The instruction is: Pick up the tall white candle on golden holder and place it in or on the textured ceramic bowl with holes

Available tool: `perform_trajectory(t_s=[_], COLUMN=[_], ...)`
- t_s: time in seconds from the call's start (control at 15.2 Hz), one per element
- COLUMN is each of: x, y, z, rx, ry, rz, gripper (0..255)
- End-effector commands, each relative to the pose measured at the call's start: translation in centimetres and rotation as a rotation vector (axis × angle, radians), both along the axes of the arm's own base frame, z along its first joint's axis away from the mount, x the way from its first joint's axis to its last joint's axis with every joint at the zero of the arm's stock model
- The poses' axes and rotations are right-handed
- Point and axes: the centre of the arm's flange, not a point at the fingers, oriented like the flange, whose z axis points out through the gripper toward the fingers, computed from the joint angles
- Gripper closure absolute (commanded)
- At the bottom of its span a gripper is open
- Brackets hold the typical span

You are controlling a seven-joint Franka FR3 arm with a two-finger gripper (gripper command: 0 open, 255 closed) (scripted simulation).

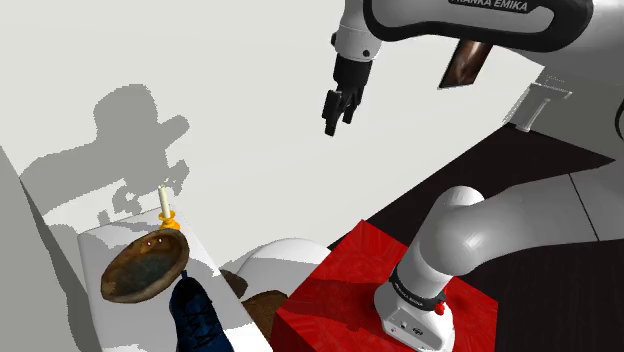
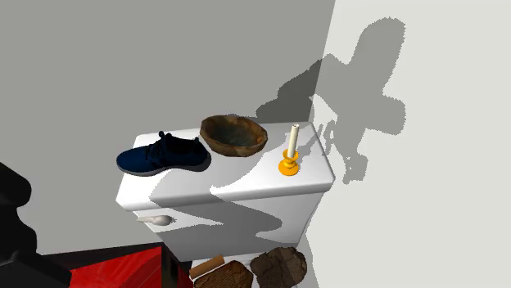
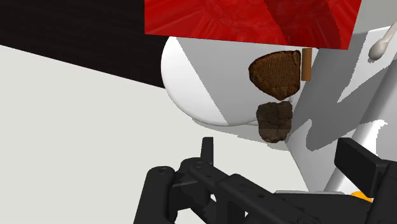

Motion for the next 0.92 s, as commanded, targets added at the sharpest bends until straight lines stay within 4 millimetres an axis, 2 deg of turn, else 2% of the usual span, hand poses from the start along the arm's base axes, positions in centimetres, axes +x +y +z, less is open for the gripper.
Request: perform_trajectory(t_s=[0.0, 0.86], x=[0.0, 6.0], y=[0.0, 9.4], z=[0.0, -11.0], rx=[0.000, 0.067], ry=[0.000, -0.145], rz=[0.000, 0.021], gripper=[0, 0])
